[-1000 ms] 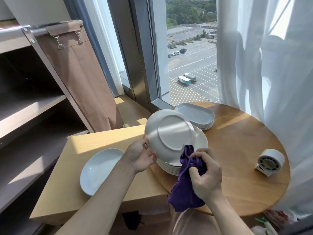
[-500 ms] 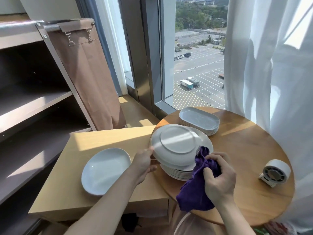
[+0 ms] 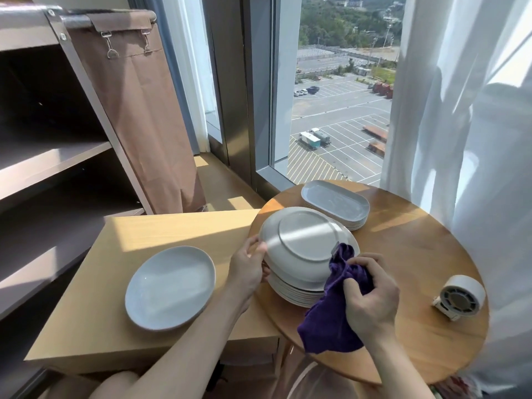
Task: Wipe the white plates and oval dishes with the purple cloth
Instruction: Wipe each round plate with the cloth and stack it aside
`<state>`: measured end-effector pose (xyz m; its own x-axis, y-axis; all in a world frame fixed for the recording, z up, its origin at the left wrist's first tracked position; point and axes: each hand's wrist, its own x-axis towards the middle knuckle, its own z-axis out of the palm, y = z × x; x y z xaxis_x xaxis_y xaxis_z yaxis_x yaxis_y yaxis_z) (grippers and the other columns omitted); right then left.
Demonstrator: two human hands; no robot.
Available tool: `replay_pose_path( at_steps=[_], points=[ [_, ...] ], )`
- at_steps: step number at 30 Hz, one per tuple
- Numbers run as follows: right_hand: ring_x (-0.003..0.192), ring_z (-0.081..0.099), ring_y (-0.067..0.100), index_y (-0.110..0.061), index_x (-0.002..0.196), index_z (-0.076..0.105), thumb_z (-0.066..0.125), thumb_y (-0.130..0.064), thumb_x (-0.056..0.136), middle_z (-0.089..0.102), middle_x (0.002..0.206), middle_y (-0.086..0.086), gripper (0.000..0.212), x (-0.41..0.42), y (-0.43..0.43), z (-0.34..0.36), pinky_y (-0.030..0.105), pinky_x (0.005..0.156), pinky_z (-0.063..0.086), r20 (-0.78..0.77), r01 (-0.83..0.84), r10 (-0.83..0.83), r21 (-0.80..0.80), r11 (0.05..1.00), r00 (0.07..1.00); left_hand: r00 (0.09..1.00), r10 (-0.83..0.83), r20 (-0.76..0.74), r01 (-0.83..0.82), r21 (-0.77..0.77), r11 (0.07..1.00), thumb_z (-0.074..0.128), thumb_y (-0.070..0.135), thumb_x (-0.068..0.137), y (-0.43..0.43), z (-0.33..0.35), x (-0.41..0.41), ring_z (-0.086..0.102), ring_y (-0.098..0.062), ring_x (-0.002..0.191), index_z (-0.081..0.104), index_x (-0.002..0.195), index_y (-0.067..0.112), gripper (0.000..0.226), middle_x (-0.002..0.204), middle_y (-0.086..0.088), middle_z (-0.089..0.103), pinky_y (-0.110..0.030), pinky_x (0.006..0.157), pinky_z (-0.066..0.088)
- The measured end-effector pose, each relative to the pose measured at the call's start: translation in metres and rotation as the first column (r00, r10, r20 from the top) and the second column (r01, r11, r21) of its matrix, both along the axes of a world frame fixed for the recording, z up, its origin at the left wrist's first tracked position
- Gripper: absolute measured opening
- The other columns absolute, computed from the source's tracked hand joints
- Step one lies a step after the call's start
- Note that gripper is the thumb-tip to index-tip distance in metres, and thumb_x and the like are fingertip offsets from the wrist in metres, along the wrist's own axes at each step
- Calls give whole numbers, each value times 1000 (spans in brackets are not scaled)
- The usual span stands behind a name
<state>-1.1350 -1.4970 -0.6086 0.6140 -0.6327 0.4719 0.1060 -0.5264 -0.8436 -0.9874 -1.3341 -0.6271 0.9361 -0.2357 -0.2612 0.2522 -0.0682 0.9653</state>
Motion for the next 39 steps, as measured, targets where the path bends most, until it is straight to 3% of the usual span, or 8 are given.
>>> replay_pose_path(
  at_steps=[6,10,14,17,23,29,34,39],
  points=[
    [86,61,14,-18,85,70,61,-20,69,61,96,-5,18,18,-11,18,14,75,43,-137,-11,-10,-150,989,991,1000,0,25,-2,75,997,50,28,106,-1,-8,2,53,-9,57,57,141,21,36,85,-14,65,-23,50,46],
    [83,58,12,-21,83,68,61,-23,70,58,94,-9,15,40,-23,46,7,73,37,-166,1,-38,-214,977,985,994,-85,64,78,114,990,48,31,107,-3,-8,-4,55,-3,53,50,149,21,43,73,-2,59,-18,49,46],
    [84,54,14,-20,80,65,58,-30,70,53,92,-15,16,66,-27,59,22,72,42,-257,-42,-35,-287,957,966,992,-96,88,83,141,987,51,40,105,-6,-10,-5,64,-29,119,47,152,21,51,132,-15,66,-45,96,57],
    [87,52,18,-21,78,62,56,-36,71,52,92,-12,17,80,-27,52,33,75,42,-403,-120,-31,-345,931,915,991,-83,106,68,141,988,53,38,103,-8,-10,0,58,-20,123,54,141,27,39,140,-6,60,-39,101,52],
    [96,49,21,-24,88,59,48,-44,77,51,98,-10,26,83,-28,38,34,82,34,-569,-242,-59,-438,866,820,952,-221,213,155,288,945,43,53,99,-20,0,12,17,-16,154,26,160,33,67,166,1,23,-46,126,17],
    [115,44,21,-37,119,54,39,-67,81,49,125,-13,50,75,-29,38,44,97,38,-719,-431,-99,-515,741,688,921,-307,239,231,300,926,39,45,108,-29,3,5,19,-14,154,19,162,31,59,168,7,22,-37,126,18],
    [88,46,17,-29,86,54,47,-55,78,52,96,-13,29,70,-29,38,29,78,35,-629,-454,-29,-591,666,777,922,-270,278,166,347,923,47,41,106,-35,6,8,27,-14,150,22,161,26,62,164,5,31,-30,121,22],
    [83,48,15,-29,72,46,46,-55,78,48,84,-12,27,82,-41,47,29,67,36,-674,-414,-134,-584,698,726,939,-219,265,138,291,947,54,40,103,-36,-2,8,27,-12,150,26,160,27,65,165,5,30,-36,123,23]
  ],
)
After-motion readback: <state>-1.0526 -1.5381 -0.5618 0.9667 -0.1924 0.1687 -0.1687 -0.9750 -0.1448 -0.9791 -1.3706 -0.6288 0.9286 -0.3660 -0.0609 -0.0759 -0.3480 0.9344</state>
